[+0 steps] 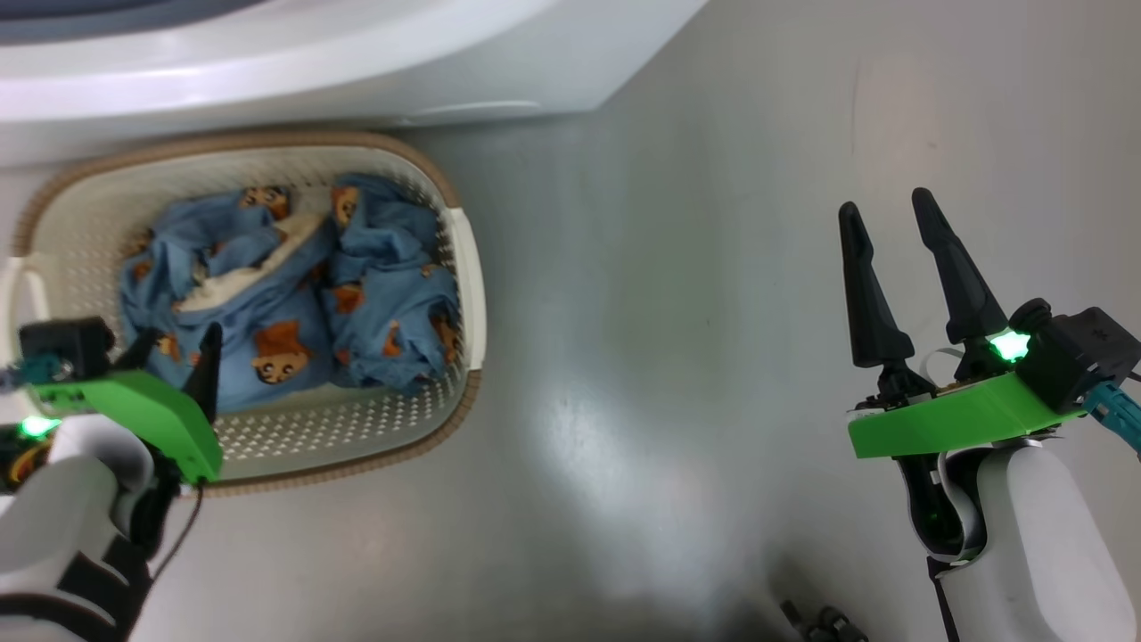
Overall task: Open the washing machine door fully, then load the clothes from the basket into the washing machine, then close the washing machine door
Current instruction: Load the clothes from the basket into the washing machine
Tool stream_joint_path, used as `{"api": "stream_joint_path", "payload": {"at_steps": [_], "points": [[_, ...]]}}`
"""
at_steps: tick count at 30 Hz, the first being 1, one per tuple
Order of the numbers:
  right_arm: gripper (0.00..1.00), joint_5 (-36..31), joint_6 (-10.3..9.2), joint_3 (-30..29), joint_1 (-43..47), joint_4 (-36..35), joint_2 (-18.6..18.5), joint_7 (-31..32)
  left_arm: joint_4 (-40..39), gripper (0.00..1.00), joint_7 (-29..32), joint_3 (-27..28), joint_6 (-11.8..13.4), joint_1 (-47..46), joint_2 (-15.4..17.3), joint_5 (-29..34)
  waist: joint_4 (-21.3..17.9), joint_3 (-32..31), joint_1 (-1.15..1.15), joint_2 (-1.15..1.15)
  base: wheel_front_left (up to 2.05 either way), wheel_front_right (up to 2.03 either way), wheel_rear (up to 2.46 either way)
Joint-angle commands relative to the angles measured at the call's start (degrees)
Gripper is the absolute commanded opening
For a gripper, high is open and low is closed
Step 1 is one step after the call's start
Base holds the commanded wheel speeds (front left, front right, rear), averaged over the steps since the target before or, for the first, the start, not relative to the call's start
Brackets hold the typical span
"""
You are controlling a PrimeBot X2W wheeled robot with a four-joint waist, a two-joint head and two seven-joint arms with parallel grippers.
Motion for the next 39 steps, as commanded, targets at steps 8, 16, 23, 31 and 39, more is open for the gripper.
{"api": "stream_joint_path", "payload": {"at_steps": [8,16,23,31,39], "points": [[1.00,-0.40,0.09,2.22,-0.37,-2.05,0.65,-0.68,2.07,1.00,3.36,-4.34,-0.09,-4.38,4.90,-4.19,-2.92,4.68,0.00,0.00,0.00,0.00,0.00],[1.00,0.93,0.09,3.59,-1.08,-2.91,0.67,-0.68,2.52,1.00,6.00,-8.56,-0.09,-6.72,6.62,-6.89,-4.69,6.60,0.00,0.00,0.00,0.00,0.00],[1.00,1.22,0.09,4.35,-1.08,-3.16,0.68,-0.68,2.95,0.43,7.26,-11.42,-0.09,-7.82,6.82,-10.36,-5.35,6.90,0.00,0.00,0.00,0.00,0.00],[1.00,0.51,0.09,4.09,-0.72,-2.31,0.68,-0.68,1.63,0.00,6.34,-13.94,-0.09,-6.61,5.41,-15.25,-3.45,3.46,0.00,0.00,0.00,0.00,0.00],[1.00,-0.04,0.09,4.36,1.05,0.59,0.68,-0.68,0.67,0.00,0.79,-15.17,-0.09,-2.41,5.06,-19.42,-1.20,-5.29,0.00,0.00,0.00,0.00,0.00]]}}
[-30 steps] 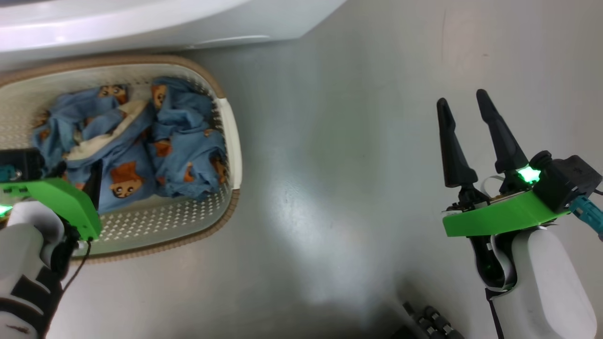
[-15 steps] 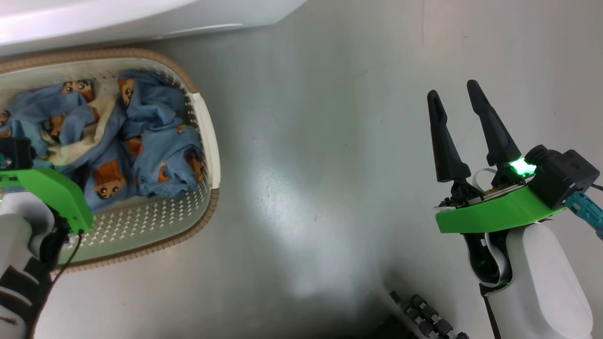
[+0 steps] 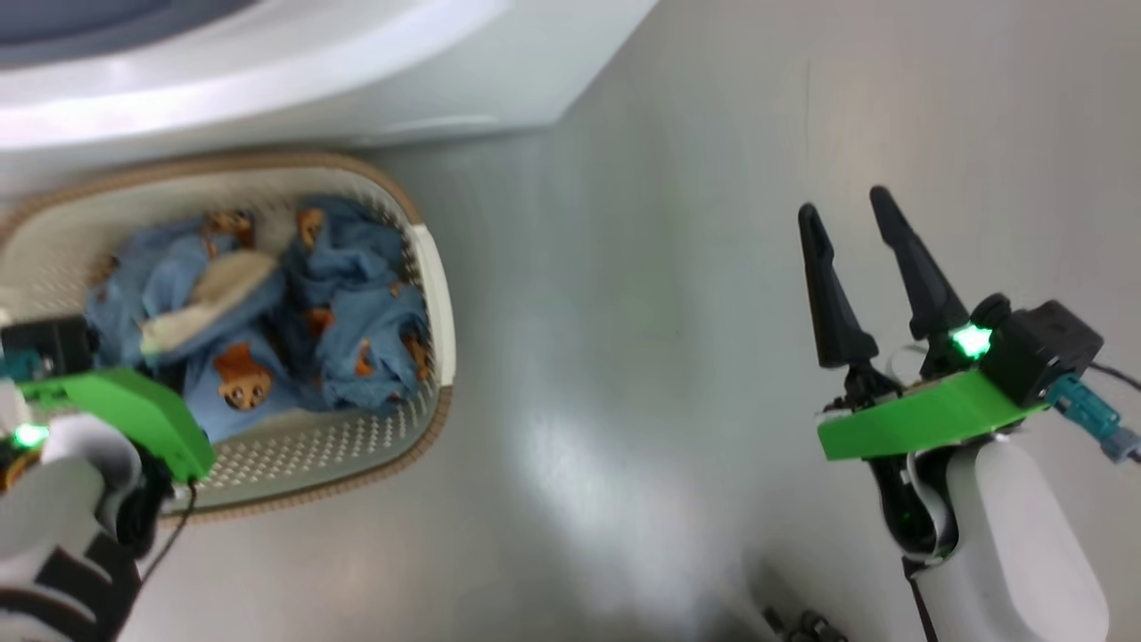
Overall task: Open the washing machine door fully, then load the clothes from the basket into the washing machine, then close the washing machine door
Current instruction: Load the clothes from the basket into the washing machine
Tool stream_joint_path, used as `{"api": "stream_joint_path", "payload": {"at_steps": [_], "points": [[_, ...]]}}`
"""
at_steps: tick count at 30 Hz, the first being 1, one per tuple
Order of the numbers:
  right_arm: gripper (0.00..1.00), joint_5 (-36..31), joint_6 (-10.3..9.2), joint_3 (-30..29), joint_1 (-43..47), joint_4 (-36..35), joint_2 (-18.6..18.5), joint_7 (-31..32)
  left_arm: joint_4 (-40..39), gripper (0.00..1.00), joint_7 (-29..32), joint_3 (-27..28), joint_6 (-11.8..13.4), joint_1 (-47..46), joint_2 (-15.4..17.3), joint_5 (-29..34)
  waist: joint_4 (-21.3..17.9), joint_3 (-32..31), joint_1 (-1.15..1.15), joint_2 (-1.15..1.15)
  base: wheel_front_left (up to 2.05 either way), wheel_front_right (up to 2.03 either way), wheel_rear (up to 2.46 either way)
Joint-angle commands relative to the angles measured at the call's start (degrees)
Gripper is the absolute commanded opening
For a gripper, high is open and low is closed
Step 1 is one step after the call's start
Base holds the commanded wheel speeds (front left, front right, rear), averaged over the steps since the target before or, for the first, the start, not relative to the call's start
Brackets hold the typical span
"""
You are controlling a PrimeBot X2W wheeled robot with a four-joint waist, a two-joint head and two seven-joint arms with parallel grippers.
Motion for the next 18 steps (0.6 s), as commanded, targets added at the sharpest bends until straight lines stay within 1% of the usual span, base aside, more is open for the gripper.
{"api": "stream_joint_path", "payload": {"at_steps": [1,6,7,8,12,13,14,18], "points": [[1.00,-0.65,0.09,1.19,3.17,-0.46,0.31,-0.27,-0.61,0.00,-1.59,0.81,-0.09,2.59,2.22,-0.88,1.94,-6.33,0.00,0.00,0.00,0.00,0.00],[1.00,-0.60,0.09,1.58,5.36,1.48,-0.11,-0.27,-1.88,0.00,-2.87,0.62,-0.09,5.68,2.72,-1.21,3.07,-12.81,0.00,0.00,0.00,0.00,0.00],[1.00,-0.49,0.09,1.55,5.84,1.79,-0.43,-0.27,-2.53,0.00,-2.91,1.35,-0.09,5.82,2.86,-1.02,3.43,-14.04,0.00,0.00,0.00,0.00,0.00],[1.00,-0.13,0.09,1.33,6.88,2.34,-1.07,-0.27,-4.16,0.00,-2.94,3.57,-0.09,6.38,3.10,0.20,4.19,-16.44,0.00,0.00,0.00,0.00,0.00],[1.00,0.43,0.09,1.11,9.03,3.17,-2.16,-0.27,-7.74,0.00,-2.95,10.31,-0.09,9.08,3.31,4.48,5.29,-20.87,0.00,0.00,0.00,0.00,0.00],[1.00,0.54,0.09,0.98,9.48,3.26,-2.39,-0.27,-8.66,0.00,-2.96,12.49,-0.09,10.05,3.28,5.81,5.41,-21.79,0.00,0.00,0.00,0.00,0.00],[1.00,0.54,0.09,0.98,9.48,3.26,-2.39,-0.27,-8.66,0.00,-2.96,12.49,-0.09,10.05,3.28,5.81,5.41,-21.79,0.00,0.00,0.00,0.00,0.00],[1.00,1.15,0.09,0.11,11.07,3.54,-3.17,-0.27,-13.38,0.00,-2.96,20.52,-0.09,15.12,2.39,12.16,5.71,-25.01,0.00,0.00,0.00,0.00,0.00]]}}
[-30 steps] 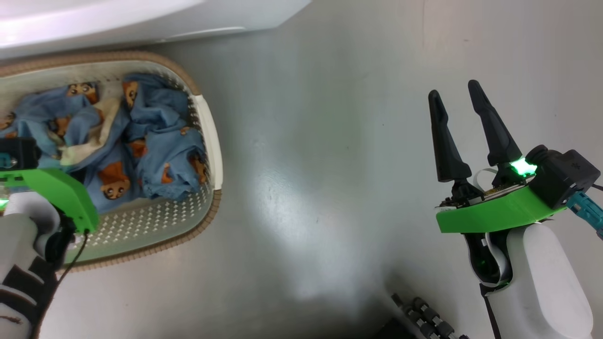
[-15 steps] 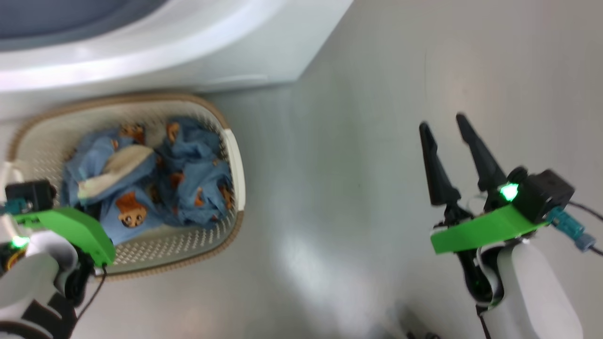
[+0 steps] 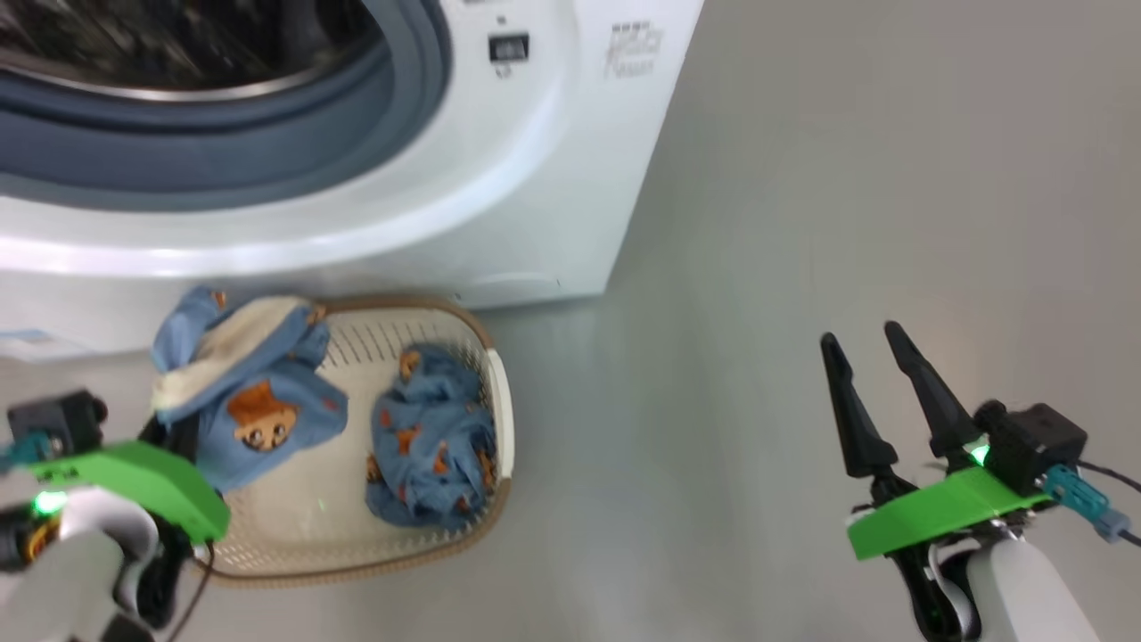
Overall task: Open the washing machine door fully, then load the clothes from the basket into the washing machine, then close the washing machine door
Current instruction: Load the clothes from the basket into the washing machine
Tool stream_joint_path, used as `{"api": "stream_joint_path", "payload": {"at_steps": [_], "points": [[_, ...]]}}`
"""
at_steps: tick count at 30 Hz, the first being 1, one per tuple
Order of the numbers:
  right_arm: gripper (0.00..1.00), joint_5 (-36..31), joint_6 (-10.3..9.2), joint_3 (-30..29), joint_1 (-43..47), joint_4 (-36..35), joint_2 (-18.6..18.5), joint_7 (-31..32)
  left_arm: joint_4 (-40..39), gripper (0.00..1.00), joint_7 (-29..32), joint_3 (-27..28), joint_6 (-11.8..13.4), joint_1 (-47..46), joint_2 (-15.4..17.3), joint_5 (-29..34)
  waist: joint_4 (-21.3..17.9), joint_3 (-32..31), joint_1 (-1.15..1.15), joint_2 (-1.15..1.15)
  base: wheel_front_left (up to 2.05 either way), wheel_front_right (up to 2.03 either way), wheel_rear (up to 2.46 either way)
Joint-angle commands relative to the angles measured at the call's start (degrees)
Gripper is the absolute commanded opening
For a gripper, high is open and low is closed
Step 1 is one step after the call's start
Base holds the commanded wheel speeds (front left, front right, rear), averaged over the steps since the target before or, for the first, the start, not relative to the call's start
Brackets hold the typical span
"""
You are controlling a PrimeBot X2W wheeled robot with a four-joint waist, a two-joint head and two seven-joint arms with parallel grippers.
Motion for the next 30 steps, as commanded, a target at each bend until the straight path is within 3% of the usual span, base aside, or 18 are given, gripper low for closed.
{"api": "stream_joint_path", "payload": {"at_steps": [1,5,16,30], "points": [[1.00,0.22,0.09,0.75,1.56,-1.03,-0.61,-0.27,-1.77,0.00,-0.78,3.36,-0.09,1.59,1.99,1.85,1.99,-5.66,0.00,0.00,0.00,0.00,0.00],[1.00,0.64,0.09,-0.96,3.73,-1.15,-1.11,-0.27,-8.71,0.00,-0.78,11.70,-0.09,8.06,-0.19,10.32,2.62,-8.47,0.00,0.00,0.00,0.00,0.00],[1.00,1.25,0.09,-3.71,7.64,-1.68,-1.69,-0.27,-25.59,0.00,-0.78,27.22,-0.09,21.23,-7.32,24.59,3.59,-12.40,0.00,0.00,0.00,0.00,0.00],[1.00,1.44,0.09,-5.90,9.08,-2.34,-1.45,-0.27,-44.23,0.00,-0.79,37.63,-0.09,34.98,-15.86,34.41,3.95,-12.86,0.00,0.00,0.00,0.00,0.00]]}}
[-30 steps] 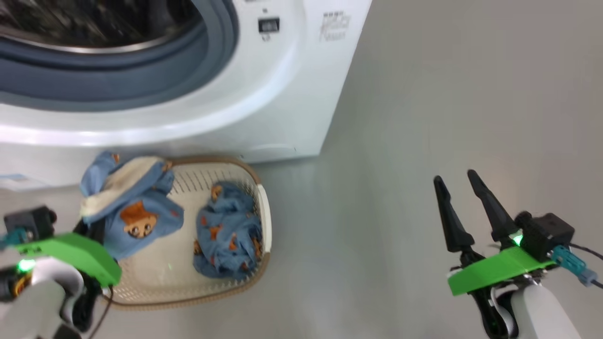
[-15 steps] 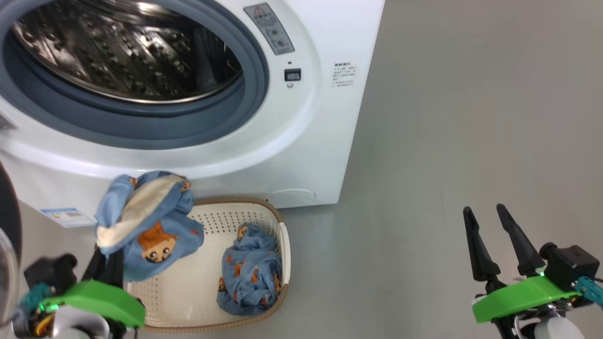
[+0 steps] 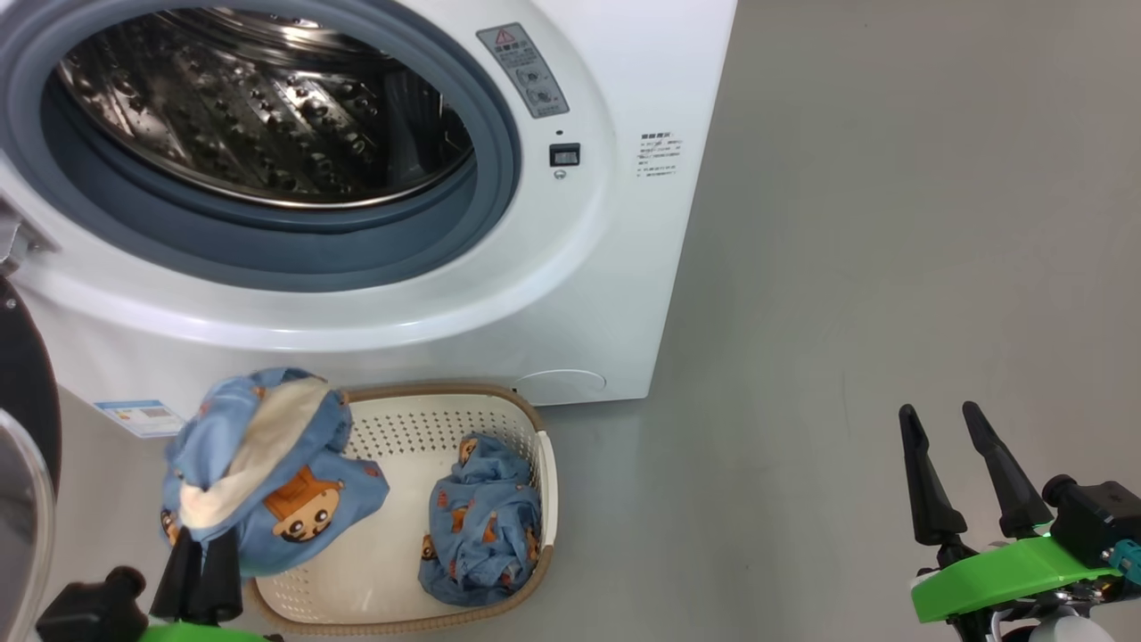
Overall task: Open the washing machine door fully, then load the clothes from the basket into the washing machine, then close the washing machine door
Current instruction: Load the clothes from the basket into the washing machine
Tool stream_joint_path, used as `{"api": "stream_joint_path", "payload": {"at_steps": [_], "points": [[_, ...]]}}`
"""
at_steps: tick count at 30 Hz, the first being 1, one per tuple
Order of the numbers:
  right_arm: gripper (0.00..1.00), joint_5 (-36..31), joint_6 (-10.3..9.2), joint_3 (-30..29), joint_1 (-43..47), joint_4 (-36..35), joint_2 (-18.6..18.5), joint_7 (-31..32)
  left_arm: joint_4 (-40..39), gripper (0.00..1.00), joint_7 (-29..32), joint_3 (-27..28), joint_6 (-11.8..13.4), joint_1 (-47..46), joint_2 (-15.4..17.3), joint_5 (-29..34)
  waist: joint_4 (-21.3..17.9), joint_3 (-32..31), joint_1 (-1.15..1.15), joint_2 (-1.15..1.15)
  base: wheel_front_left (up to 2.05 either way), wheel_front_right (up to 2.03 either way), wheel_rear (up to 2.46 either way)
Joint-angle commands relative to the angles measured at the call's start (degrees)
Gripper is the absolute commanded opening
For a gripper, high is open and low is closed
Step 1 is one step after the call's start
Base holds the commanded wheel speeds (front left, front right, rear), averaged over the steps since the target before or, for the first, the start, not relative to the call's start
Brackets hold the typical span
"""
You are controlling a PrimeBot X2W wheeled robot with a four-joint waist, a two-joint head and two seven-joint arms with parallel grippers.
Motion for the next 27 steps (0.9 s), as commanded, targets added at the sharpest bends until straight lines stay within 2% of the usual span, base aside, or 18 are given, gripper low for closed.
{"api": "stream_joint_path", "payload": {"at_steps": [1,8,14,21,27], "points": [[1.00,0.72,0.09,0.86,0.46,-1.59,-0.42,-0.28,-2.48,0.00,-0.79,2.60,-0.09,-0.06,0.45,0.55,0.21,0.08,0.00,0.00,0.00,0.00,0.00],[1.00,0.65,0.09,0.48,0.54,-1.94,-0.28,-0.28,-4.02,0.00,-0.79,3.06,-0.09,0.44,-0.33,1.63,0.49,0.66,0.00,0.00,0.00,0.00,0.00],[1.00,0.48,0.09,0.33,0.16,-2.32,-0.02,-0.28,-3.94,0.00,-0.79,2.89,-0.09,-1.70,0.33,1.19,0.24,1.67,0.00,0.00,0.00,0.00,0.00],[1.00,0.38,0.09,0.12,-0.80,-2.78,0.92,-0.28,-4.18,0.00,-0.79,2.24,-0.09,-7.36,2.79,-0.65,-0.89,4.13,0.00,0.00,0.00,0.00,0.00],[1.00,0.37,0.09,0.42,-2.46,-3.22,2.00,-0.28,-3.38,0.00,-0.79,1.71,-0.09,-16.45,6.00,-1.34,-2.25,7.68,0.00,0.00,0.00,0.00,0.00]]}}
